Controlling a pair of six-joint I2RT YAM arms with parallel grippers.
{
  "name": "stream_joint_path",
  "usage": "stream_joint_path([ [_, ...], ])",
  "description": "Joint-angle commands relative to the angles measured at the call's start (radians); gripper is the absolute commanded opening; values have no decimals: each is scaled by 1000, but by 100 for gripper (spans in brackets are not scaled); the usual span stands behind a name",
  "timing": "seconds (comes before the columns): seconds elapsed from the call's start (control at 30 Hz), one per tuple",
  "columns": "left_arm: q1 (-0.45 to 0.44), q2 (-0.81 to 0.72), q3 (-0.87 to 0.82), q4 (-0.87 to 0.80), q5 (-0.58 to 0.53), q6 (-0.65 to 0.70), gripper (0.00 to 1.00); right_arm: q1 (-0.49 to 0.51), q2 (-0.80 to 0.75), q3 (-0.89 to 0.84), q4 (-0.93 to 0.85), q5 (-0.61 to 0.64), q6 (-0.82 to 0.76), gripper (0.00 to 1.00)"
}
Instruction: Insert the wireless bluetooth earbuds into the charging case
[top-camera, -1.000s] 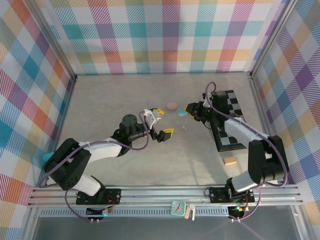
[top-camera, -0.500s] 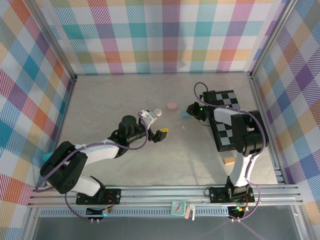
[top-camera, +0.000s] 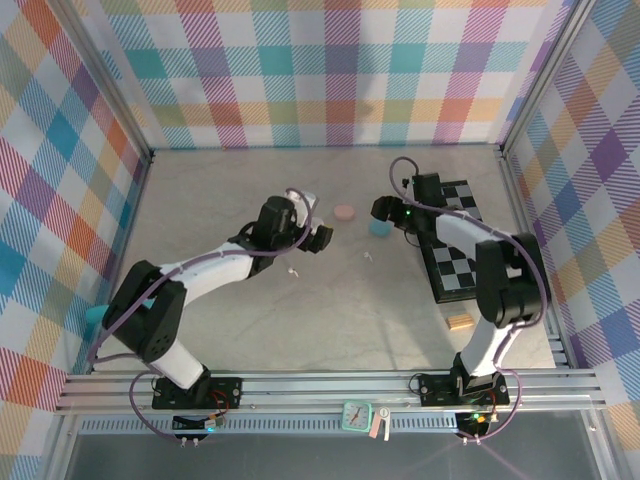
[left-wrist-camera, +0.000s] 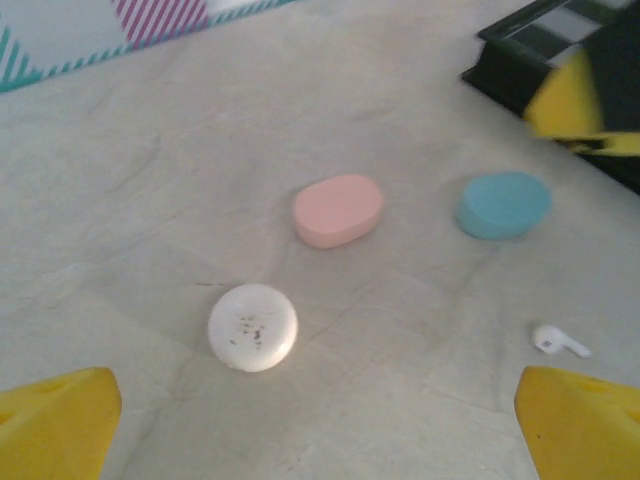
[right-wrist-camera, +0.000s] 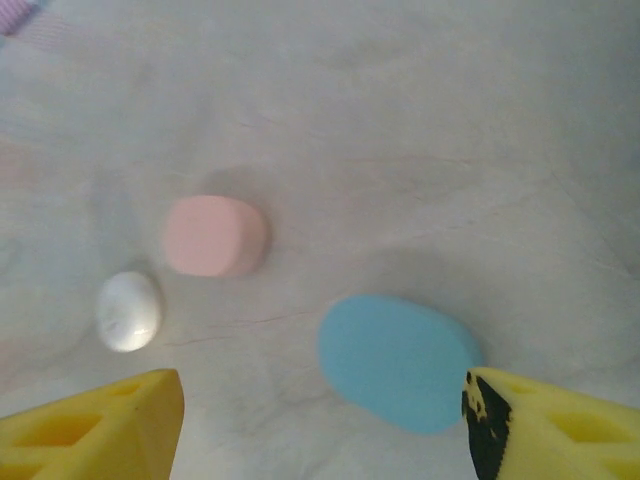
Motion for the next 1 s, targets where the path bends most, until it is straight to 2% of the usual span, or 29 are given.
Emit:
stream_joint_path([
  [0.0,9,83,121,-237,-66,-53,100,-7,-96,-48,-11,-67,-43,75],
  [0.17,11,243,338,-486,-110,-81,100,-8,-218,-114,-27,-89,-46,76],
  [0.33,11,370,507,-644,-144,-125,98,-7,-294,-149,-63,-67,-64,76],
  [0.63,11,550,715,-775,-122,-114,86,-8,-317,-172,-61,-67,-63,76],
  [0.97,12,657,847,-858,-122,31,77,-7,-320,-183,-65,-59,-57,76],
])
